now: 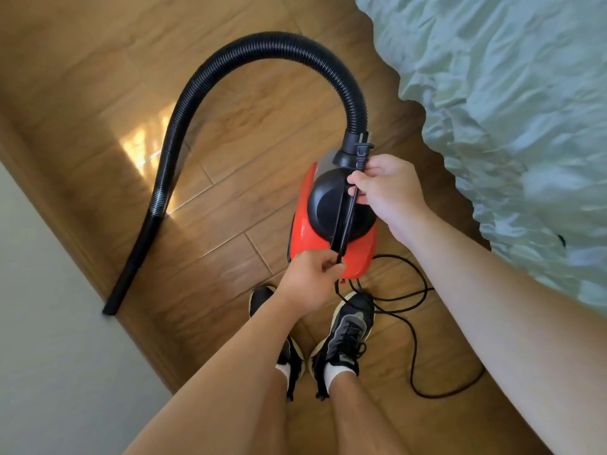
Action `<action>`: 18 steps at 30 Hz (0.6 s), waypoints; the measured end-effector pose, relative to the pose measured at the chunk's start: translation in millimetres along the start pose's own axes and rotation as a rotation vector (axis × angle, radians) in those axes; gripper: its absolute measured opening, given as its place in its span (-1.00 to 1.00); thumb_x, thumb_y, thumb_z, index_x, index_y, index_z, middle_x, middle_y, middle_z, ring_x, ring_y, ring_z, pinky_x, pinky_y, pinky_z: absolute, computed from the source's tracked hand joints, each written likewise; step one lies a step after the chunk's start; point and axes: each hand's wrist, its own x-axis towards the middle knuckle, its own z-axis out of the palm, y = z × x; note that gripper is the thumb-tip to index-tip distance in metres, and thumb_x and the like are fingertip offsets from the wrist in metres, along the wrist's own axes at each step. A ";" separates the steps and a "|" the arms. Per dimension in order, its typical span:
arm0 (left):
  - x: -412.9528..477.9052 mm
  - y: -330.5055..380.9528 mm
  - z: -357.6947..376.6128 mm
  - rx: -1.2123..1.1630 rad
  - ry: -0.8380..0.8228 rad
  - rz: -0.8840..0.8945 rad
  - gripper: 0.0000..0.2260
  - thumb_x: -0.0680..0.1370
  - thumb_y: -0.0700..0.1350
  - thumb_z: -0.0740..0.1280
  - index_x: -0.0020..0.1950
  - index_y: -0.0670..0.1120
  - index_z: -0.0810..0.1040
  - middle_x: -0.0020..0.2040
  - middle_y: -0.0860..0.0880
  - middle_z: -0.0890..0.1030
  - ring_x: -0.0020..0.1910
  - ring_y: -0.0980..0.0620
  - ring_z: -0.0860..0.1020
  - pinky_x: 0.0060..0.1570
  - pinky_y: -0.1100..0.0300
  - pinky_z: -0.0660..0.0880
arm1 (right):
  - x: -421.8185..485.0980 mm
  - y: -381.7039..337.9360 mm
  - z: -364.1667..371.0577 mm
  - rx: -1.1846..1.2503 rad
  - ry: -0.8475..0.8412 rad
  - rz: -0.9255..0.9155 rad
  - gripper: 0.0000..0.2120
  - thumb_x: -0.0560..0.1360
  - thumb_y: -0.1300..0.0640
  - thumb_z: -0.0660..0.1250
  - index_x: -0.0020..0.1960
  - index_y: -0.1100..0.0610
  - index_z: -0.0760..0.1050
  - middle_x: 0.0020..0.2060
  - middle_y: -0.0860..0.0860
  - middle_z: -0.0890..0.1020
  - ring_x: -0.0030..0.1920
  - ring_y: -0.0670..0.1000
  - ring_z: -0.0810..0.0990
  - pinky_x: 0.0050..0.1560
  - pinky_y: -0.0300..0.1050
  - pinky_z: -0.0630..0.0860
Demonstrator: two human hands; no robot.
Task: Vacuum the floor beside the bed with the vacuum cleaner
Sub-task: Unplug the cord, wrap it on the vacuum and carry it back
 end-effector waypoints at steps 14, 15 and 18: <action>24.3 -15.9 16.8 0.020 -0.013 -0.119 -0.78 0.62 -0.07 0.34 -0.13 -0.15 0.66 -0.16 -0.17 0.67 -0.11 -0.15 0.62 0.02 -0.12 0.59 | 23.7 24.6 5.4 -0.127 0.010 -0.021 -0.86 0.54 0.20 0.42 0.07 0.10 0.68 -0.20 0.01 0.68 -0.09 0.01 0.69 0.08 0.11 0.65; 24.9 -17.6 17.2 0.015 -0.008 -0.129 -0.79 0.63 -0.06 0.34 -0.11 -0.13 0.66 -0.15 -0.16 0.68 -0.10 -0.14 0.63 0.02 -0.10 0.60 | 24.5 25.8 6.4 -0.132 0.008 -0.019 -0.87 0.54 0.20 0.42 0.07 0.11 0.68 -0.19 0.04 0.68 -0.09 0.03 0.69 0.09 0.11 0.65; 26.5 -22.1 18.3 0.014 0.002 -0.141 -0.82 0.63 -0.05 0.34 -0.07 -0.09 0.68 -0.14 -0.12 0.69 -0.16 -0.06 0.63 -0.03 -0.01 0.60 | 27.0 31.3 9.2 -0.132 0.007 -0.002 -0.87 0.54 0.19 0.41 0.07 0.10 0.67 -0.13 0.11 0.69 -0.07 0.05 0.69 0.09 0.11 0.64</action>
